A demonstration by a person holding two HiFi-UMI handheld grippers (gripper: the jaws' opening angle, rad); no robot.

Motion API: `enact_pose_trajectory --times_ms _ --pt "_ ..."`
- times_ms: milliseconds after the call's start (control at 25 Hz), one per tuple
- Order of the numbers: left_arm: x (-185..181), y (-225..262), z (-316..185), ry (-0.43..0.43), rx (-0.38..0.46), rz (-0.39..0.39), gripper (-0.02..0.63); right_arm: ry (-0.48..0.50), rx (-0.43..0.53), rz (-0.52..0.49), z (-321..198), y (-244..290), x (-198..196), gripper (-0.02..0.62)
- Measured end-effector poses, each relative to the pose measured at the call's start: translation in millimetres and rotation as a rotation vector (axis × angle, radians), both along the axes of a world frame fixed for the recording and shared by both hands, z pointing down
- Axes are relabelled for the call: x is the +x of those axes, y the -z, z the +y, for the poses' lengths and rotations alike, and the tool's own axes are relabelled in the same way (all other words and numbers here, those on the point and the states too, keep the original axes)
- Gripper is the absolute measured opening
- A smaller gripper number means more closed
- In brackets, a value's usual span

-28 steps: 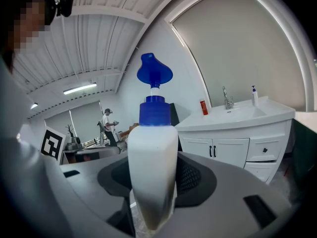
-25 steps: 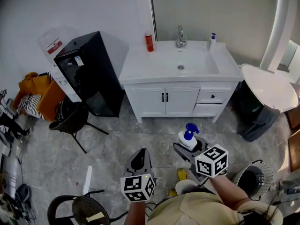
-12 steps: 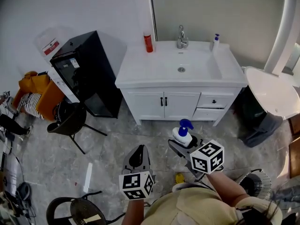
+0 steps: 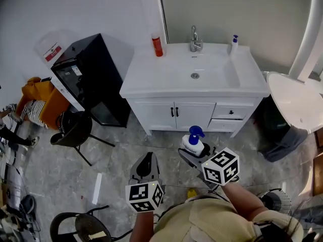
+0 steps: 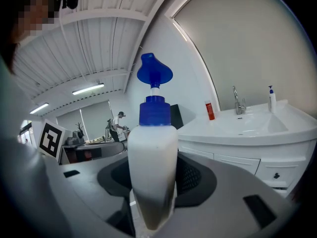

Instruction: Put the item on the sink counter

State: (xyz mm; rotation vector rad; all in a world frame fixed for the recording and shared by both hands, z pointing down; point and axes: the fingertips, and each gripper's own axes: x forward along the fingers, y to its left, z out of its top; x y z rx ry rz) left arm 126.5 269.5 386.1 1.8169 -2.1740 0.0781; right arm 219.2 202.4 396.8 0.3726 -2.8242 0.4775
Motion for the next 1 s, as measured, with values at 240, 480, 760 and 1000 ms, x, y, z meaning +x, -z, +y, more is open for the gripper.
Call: enact_pose_trajectory --times_ms 240,480,760,1000 --pt "0 -4 -19 0.021 -0.011 0.001 0.055 0.020 -0.005 0.011 -21 -8 0 0.207" --pt "-7 -9 -24 0.047 -0.019 0.023 0.055 0.047 -0.021 0.014 -26 -14 -8 0.207" --pt "-21 -9 -39 0.046 -0.008 0.024 0.055 0.053 -0.014 0.023 -37 -15 -22 0.207" --pt "-43 -7 -60 0.023 0.002 0.029 0.055 0.036 -0.006 0.030 -53 -12 -45 0.207"
